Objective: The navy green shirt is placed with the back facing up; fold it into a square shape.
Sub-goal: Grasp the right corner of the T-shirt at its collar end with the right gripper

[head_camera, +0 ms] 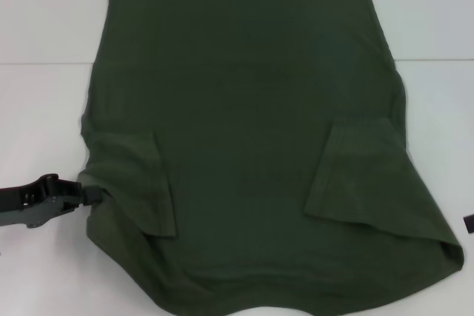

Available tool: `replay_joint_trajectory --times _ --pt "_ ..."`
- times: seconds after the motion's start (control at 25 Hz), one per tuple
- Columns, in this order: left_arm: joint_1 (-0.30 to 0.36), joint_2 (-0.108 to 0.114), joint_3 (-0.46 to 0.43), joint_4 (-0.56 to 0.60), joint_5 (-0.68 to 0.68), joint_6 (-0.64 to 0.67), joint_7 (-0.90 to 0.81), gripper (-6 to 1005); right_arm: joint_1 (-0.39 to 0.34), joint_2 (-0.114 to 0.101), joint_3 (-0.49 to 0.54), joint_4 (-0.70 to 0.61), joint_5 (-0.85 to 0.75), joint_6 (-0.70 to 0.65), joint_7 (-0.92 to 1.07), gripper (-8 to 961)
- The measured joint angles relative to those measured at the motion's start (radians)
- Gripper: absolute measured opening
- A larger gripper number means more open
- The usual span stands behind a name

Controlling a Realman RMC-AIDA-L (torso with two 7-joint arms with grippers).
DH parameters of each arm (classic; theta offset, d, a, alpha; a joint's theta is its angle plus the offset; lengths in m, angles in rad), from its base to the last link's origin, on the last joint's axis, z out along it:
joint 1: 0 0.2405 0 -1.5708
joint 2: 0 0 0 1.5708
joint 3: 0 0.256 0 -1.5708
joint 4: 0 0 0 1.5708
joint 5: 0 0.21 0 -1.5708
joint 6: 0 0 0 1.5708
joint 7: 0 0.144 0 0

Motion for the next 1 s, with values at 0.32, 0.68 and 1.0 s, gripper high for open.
replay_joint_trajectory --times 0.32,0.68,1.0 --pt "0.000 -0.003 -0.001 0.000 0.000 -0.002 -0.002 1 0.003 0.050 -0.012 0.006 -0.067 0.093 -0.009 764" --pt "0.001 -0.006 -0.001 0.000 0.000 -0.002 -0.003 1 -0.006 0.090 -0.051 0.014 -0.071 0.160 -0.011 765" --pt "0.003 -0.007 -0.001 0.000 0.000 -0.002 -0.003 1 -0.004 0.104 -0.067 0.025 -0.072 0.187 -0.005 764"
